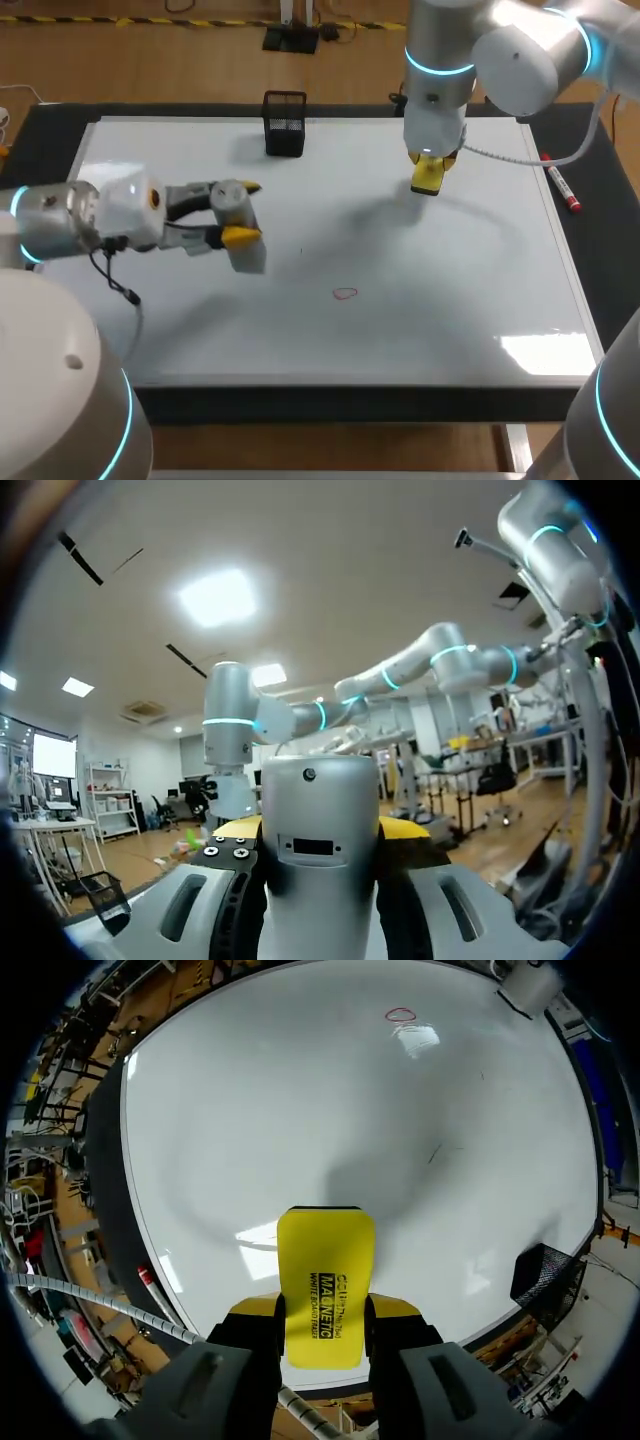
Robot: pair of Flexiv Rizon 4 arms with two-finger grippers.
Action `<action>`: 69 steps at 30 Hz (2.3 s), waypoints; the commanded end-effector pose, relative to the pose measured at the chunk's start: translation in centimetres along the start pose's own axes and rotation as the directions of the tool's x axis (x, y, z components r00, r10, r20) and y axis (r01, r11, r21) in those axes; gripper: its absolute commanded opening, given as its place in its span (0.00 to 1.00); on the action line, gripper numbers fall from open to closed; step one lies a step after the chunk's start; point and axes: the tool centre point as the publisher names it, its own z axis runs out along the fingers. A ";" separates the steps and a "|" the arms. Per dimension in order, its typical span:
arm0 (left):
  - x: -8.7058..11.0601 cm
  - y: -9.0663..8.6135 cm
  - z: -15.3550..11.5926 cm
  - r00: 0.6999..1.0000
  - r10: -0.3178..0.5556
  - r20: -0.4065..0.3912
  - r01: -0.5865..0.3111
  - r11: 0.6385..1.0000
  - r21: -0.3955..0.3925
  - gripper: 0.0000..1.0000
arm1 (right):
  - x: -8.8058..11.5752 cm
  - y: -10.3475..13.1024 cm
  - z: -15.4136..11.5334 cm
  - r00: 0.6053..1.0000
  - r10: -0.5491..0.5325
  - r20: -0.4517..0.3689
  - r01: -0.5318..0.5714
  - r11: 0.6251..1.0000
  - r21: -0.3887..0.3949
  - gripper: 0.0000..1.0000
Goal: Pick up the inspection probe, press it on each red-marked spot on the whiteboard one by one, put down the probe, pick up the eraser, and wipe off all the red marks.
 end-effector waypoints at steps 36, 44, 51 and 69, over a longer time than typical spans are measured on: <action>2.5 6.6 13.6 0.997 -0.041 -0.058 0.042 0.999 0.021 0.00 | 0.1 -0.1 -0.1 1.000 -0.002 -0.001 0.002 1.000 0.001 0.00; 1.5 7.4 13.7 0.998 -0.044 -0.040 0.044 0.999 0.004 0.00 | 0.1 -0.1 -0.1 1.000 -0.002 -0.001 0.002 1.000 0.001 0.00; 1.0 8.0 13.8 0.998 -0.053 -0.033 0.053 0.999 0.000 0.00 | 0.1 -0.1 -0.1 1.000 -0.002 -0.001 0.002 1.000 0.001 0.00; 0.6 9.5 13.2 0.997 -0.067 -0.027 0.066 0.997 -0.043 0.00 | 0.1 -0.1 -0.1 1.000 -0.002 -0.001 0.002 1.000 0.001 0.00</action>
